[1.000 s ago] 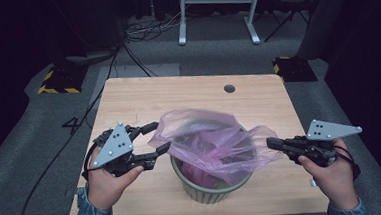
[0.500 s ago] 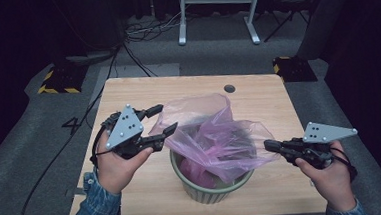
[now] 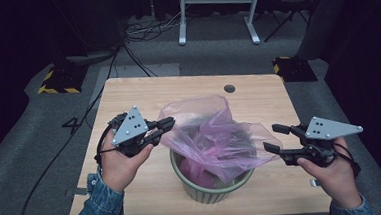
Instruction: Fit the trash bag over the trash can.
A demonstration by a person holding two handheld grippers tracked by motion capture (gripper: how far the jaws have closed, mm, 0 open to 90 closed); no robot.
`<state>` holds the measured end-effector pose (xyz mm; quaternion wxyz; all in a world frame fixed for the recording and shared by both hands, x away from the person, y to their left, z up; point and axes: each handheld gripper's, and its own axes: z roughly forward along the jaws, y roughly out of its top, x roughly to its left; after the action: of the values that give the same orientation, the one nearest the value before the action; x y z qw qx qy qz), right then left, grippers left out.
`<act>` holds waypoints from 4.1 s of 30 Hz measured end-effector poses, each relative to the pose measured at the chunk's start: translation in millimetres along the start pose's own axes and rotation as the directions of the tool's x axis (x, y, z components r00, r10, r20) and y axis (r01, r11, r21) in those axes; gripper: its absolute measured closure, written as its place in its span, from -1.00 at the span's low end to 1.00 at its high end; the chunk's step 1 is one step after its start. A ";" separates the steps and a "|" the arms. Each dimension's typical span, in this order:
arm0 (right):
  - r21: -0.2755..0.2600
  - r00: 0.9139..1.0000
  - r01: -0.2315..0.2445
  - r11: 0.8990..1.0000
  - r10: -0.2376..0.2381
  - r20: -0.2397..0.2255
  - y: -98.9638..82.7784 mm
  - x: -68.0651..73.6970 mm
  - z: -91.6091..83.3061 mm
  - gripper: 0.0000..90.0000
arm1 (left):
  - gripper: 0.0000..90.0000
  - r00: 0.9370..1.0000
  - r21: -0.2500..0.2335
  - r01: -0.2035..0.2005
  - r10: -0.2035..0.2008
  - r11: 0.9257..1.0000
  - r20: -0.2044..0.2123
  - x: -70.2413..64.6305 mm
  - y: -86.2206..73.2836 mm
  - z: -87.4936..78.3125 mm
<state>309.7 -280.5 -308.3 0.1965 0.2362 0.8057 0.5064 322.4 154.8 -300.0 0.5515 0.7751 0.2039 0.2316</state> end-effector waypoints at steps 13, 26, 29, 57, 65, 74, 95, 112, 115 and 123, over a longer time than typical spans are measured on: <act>-0.028 0.993 0.104 0.994 -0.105 -0.045 47.5 5.2 26.4 -0.31 | 0.18 0.997 -0.057 0.059 -0.061 0.997 -0.036 4.4 6.6 -0.5; -0.027 0.974 0.170 0.985 -0.172 -0.144 61.7 17.4 47.3 0.70 | -0.19 0.987 -0.013 0.162 -0.162 0.987 -0.002 26.2 -7.8 9.8; -0.022 0.975 0.170 0.985 -0.171 -0.144 60.8 15.5 48.7 0.83 | -0.21 0.984 -0.011 0.177 -0.177 0.984 0.030 26.2 -9.7 14.2; 0.114 0.999 -0.015 0.993 0.019 -0.028 14.9 -34.4 51.8 1.00 | 1.00 0.991 0.089 0.113 -0.106 0.990 -0.084 36.7 -36.1 7.9; 0.163 0.998 -0.058 0.985 0.061 -0.014 -5.9 -42.9 55.6 1.00 | 1.00 0.986 0.134 0.150 -0.138 0.980 -0.097 43.5 -51.6 9.0; 0.229 0.993 -0.101 0.968 0.112 -0.038 -35.4 -42.3 63.7 1.00 | 1.00 0.980 0.209 0.194 -0.182 0.958 -0.076 44.9 -77.3 14.0; 0.333 0.972 -0.208 0.920 0.231 -0.032 -100.6 -44.7 75.2 1.00 | 1.00 0.969 0.235 0.244 -0.244 0.941 -0.026 37.5 -105.9 18.7; 0.152 0.968 -0.248 0.957 0.237 0.089 -87.5 -48.6 39.8 -0.13 | 0.06 0.973 0.025 0.213 -0.210 0.977 -0.096 30.4 -88.2 -23.4; 0.108 0.969 -0.234 0.966 0.222 0.109 -75.3 -47.7 25.3 -0.17 | -0.01 0.980 0.028 0.189 -0.187 0.982 -0.074 24.7 -80.3 -28.1; 0.051 0.989 -0.138 0.989 0.135 0.058 -45.7 -31.8 4.0 -0.29 | -0.12 0.993 0.073 0.109 -0.106 0.991 -0.046 17.0 -70.0 -15.1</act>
<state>329.4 -313.2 -349.0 0.1768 0.3099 0.7956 0.4896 323.1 197.5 -360.0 0.5291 0.7782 0.2655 0.2099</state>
